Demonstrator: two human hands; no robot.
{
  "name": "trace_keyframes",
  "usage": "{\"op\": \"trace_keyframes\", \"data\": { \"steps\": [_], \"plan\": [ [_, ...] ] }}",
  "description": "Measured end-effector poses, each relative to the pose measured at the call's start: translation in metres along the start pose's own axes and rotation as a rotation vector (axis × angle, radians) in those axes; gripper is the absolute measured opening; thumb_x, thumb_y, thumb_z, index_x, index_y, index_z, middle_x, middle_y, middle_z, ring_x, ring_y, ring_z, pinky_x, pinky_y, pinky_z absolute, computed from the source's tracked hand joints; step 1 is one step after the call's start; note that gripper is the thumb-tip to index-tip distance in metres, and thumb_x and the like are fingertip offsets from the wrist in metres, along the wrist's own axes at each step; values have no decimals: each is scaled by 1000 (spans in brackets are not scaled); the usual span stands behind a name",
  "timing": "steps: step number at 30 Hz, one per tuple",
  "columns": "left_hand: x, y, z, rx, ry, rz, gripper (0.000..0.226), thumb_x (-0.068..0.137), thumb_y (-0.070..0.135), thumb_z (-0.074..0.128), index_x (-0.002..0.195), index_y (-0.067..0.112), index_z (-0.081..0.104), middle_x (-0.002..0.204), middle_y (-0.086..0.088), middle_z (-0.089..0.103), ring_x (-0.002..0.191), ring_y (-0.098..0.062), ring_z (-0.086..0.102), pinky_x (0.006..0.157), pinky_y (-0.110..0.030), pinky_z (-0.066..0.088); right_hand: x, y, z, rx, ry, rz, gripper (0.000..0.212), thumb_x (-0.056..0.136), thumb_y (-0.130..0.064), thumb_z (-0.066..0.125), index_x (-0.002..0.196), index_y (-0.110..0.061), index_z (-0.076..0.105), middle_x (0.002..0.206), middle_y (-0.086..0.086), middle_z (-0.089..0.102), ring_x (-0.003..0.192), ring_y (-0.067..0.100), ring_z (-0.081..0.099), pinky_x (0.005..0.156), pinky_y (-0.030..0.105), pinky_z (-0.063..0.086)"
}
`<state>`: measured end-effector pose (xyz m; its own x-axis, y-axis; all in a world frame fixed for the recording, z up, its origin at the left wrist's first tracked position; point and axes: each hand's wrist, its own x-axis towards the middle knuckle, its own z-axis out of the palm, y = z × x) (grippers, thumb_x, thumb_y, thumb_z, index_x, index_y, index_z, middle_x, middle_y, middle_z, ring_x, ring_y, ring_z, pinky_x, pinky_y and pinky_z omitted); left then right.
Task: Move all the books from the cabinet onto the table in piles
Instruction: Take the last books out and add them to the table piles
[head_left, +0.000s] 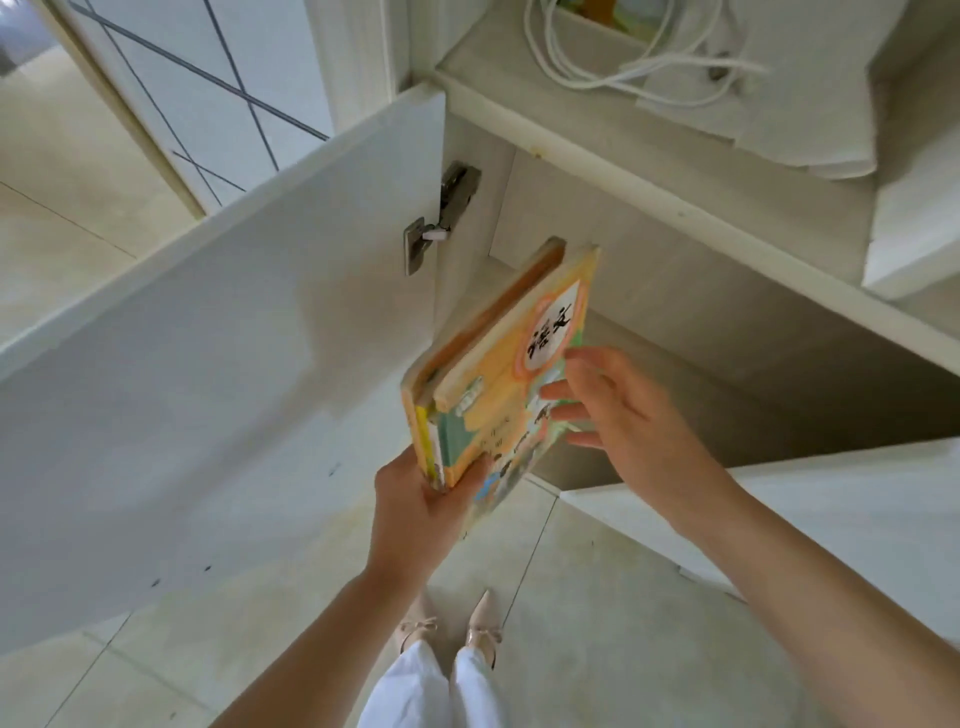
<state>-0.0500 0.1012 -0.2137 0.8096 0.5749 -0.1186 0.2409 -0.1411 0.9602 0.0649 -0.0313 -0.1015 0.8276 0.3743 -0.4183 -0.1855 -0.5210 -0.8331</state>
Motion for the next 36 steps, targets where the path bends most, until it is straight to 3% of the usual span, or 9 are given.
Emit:
{"op": "trace_keyframes", "data": {
  "steps": [3,7,9,14,19,21,25,30,36],
  "plan": [
    [-23,17,-27,-82,-41,-41,20,72,27,74,89,37,69,84,30,71,81,4,69,67,-14,53,-3,19,-12,-148,-27,32,59,87,-21,68,137,-26,36,125,0,58,111,15,61,94,34,49],
    [-45,42,-75,-141,-171,-123,27,72,12,80,85,35,74,86,17,76,81,-3,72,65,-14,53,-16,13,-15,-186,-187,38,97,78,-24,79,149,-34,14,141,-7,38,127,15,42,105,39,39],
    [-51,56,-95,-168,-285,-179,26,76,1,78,89,23,74,87,10,77,82,-7,73,67,-16,54,-23,8,-16,-161,-290,13,91,73,-32,81,145,-36,25,142,-11,42,131,12,43,110,41,37],
    [-72,82,-130,-291,-453,-415,33,65,25,78,98,22,76,107,-7,74,100,-25,71,85,-40,58,-66,-5,-2,37,-524,18,48,83,-33,66,128,-34,49,118,-20,67,115,6,61,92,23,51],
    [-103,101,-137,-520,-429,-512,37,74,9,68,111,15,69,116,-16,70,108,-34,66,88,-47,56,-90,12,8,316,-502,237,83,69,-58,75,139,-28,42,136,3,58,120,19,60,102,41,45],
    [-115,108,-137,-561,-403,-500,43,71,14,73,114,15,67,119,-18,68,110,-38,64,93,-53,52,-98,12,10,397,-599,369,72,76,-59,65,135,-22,50,131,7,63,120,26,61,105,46,43],
    [-142,118,-139,-592,-316,-518,49,69,14,72,117,12,61,115,-15,70,106,-33,67,89,-46,56,-109,9,5,367,-672,282,87,61,-59,80,131,-13,55,123,14,67,113,34,64,99,49,47],
    [-187,125,-125,-616,-96,-536,47,71,12,71,117,12,59,112,-12,72,102,-31,69,81,-40,60,-122,-2,-8,309,-684,61,44,86,-28,65,129,-24,53,117,4,71,105,28,69,85,44,56],
    [-266,139,-82,-547,632,-460,49,75,19,79,119,21,58,103,-4,74,91,-28,73,78,-49,59,-157,-10,3,193,-782,-52,29,90,-30,58,119,-28,58,112,2,72,102,25,70,86,45,55]
  ]
}}
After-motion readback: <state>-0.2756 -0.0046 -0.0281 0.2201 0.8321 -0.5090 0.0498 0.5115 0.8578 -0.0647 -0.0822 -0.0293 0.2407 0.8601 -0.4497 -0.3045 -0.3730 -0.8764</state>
